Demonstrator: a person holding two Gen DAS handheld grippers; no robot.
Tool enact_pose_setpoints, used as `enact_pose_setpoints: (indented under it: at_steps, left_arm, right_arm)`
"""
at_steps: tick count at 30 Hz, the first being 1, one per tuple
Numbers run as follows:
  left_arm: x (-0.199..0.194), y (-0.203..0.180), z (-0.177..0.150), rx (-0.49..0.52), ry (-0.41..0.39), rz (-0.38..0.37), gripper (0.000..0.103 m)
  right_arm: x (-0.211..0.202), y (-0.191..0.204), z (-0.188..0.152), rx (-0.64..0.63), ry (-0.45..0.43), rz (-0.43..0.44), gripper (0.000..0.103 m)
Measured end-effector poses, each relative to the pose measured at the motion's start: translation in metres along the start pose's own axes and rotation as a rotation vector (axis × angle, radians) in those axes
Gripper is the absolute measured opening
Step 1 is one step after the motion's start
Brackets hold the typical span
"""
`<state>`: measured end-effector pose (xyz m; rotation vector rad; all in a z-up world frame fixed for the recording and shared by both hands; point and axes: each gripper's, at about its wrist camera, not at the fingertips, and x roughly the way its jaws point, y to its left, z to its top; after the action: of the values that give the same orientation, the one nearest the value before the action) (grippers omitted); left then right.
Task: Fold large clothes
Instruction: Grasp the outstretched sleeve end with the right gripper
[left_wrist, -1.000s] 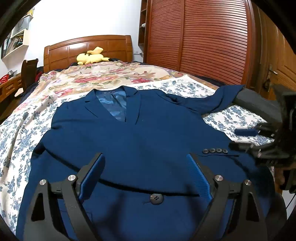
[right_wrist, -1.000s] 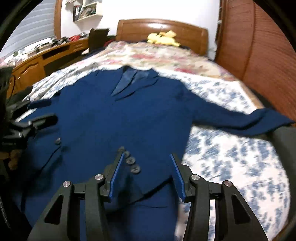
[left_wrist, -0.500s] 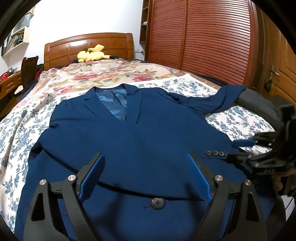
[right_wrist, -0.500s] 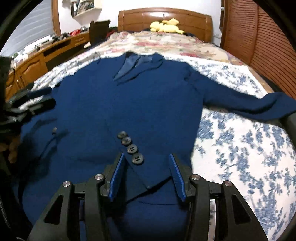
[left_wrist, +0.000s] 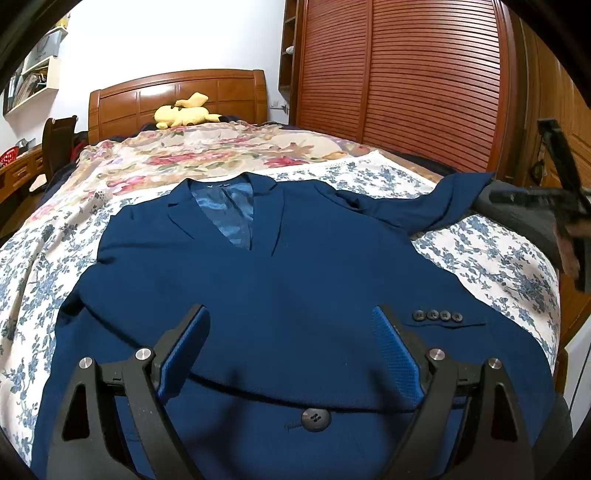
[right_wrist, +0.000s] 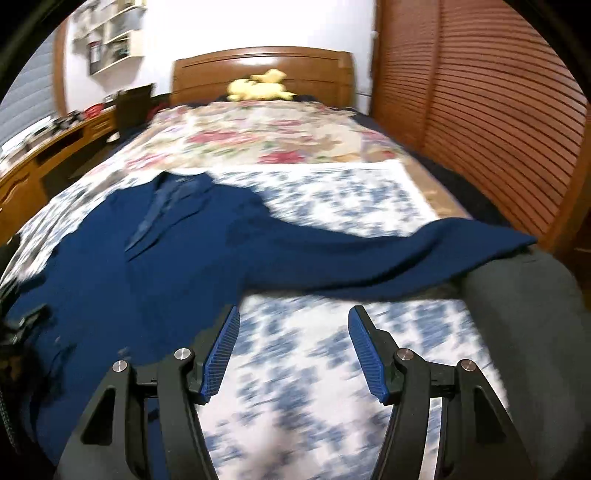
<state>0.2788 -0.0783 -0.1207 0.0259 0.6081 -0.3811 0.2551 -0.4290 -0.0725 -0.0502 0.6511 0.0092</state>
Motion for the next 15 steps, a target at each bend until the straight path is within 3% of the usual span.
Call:
enact_pose_setpoints:
  at_steps: [7, 15]
  left_arm:
    - [0.003, 0.0, 0.001, 0.0, 0.005, -0.002, 0.089]
    - [0.007, -0.002, 0.001, 0.012, 0.008, -0.01, 0.089]
  right_arm:
    - [0.031, -0.078, 0.032, 0.121, 0.024, -0.141, 0.063]
    - [0.053, -0.142, 0.052, 0.323, 0.038, -0.187, 0.063]
